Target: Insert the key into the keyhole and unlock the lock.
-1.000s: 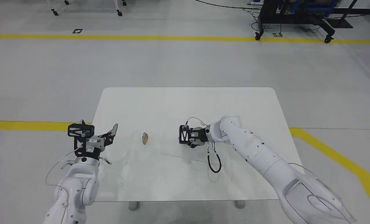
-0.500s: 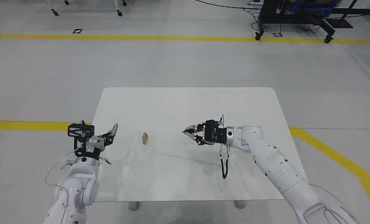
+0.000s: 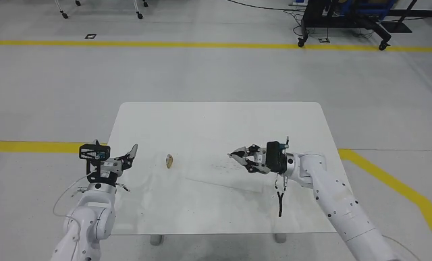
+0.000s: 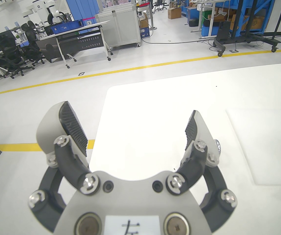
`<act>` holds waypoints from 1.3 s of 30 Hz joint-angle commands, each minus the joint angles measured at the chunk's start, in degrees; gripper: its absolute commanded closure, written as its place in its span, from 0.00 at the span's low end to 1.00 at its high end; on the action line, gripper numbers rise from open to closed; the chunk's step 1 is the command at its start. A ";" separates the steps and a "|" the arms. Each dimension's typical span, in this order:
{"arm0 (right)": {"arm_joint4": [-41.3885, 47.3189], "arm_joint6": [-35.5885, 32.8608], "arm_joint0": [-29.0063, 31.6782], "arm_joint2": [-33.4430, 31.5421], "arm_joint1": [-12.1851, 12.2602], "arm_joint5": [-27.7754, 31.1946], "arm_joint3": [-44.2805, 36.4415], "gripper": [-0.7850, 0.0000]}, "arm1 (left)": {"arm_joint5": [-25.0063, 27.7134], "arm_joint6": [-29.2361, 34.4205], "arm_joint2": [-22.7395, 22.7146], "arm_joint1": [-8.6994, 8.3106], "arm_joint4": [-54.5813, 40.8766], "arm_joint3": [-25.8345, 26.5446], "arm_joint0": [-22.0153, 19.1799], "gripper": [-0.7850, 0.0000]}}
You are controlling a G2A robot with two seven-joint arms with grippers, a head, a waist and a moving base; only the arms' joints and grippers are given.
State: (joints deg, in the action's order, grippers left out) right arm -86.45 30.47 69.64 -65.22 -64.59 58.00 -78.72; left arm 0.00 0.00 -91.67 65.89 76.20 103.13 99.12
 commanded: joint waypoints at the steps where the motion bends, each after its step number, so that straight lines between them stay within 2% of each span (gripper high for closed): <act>1: 0.00 0.00 0.00 0.00 0.00 0.00 0.00 1.00 | -0.14 -0.09 -0.04 0.01 0.01 -0.03 -0.05 0.00; 3: 2.48 1.56 0.50 0.20 -0.10 0.00 0.25 1.00 | 0.98 -0.74 0.60 0.14 -1.14 -0.14 -0.14 0.00; 5: 5.75 3.64 0.13 0.99 -0.18 0.00 2.35 1.00 | 4.72 -1.02 1.26 0.33 -6.71 -0.67 -1.21 0.00; 9: 13.98 9.26 -2.96 6.33 -0.39 0.00 8.01 1.00 | 18.24 1.68 3.84 0.48 -19.03 -3.30 -5.67 0.00; 14: 24.95 12.30 -8.41 16.21 -0.85 0.00 14.56 1.00 | 34.83 11.11 9.88 0.80 -36.82 -10.73 -14.01 0.00; 18: 31.98 15.25 -11.91 23.41 -0.61 0.00 17.65 1.00 | 42.65 20.54 14.89 1.05 -49.01 -17.10 -20.54 0.00; 21: 37.31 15.81 -13.58 25.78 -0.14 0.00 20.06 1.00 | 43.20 27.36 17.11 1.03 -54.22 -20.64 -24.24 0.00; 29: 37.31 15.81 -13.58 25.78 -0.14 0.00 20.06 1.00 | 43.40 27.27 17.35 1.08 -54.89 -20.50 -24.07 0.00; 31: 40.22 13.89 -12.71 26.10 -0.33 0.00 18.22 1.00 | 46.07 28.17 18.73 1.25 -64.25 -21.10 -23.56 0.00; 34: 47.09 9.48 -12.55 26.97 -0.76 0.00 17.46 1.00 | 49.01 31.95 19.56 1.12 -73.91 -23.94 -25.20 0.00; 39: 63.89 -2.46 -14.18 31.08 -1.86 0.00 17.66 1.00 | 52.80 38.75 22.35 1.06 -84.75 -27.67 -28.26 0.00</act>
State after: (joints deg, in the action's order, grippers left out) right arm -26.98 31.29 55.97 -34.87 -66.25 58.00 -61.41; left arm 52.21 37.18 -70.01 66.95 -5.67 76.09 71.42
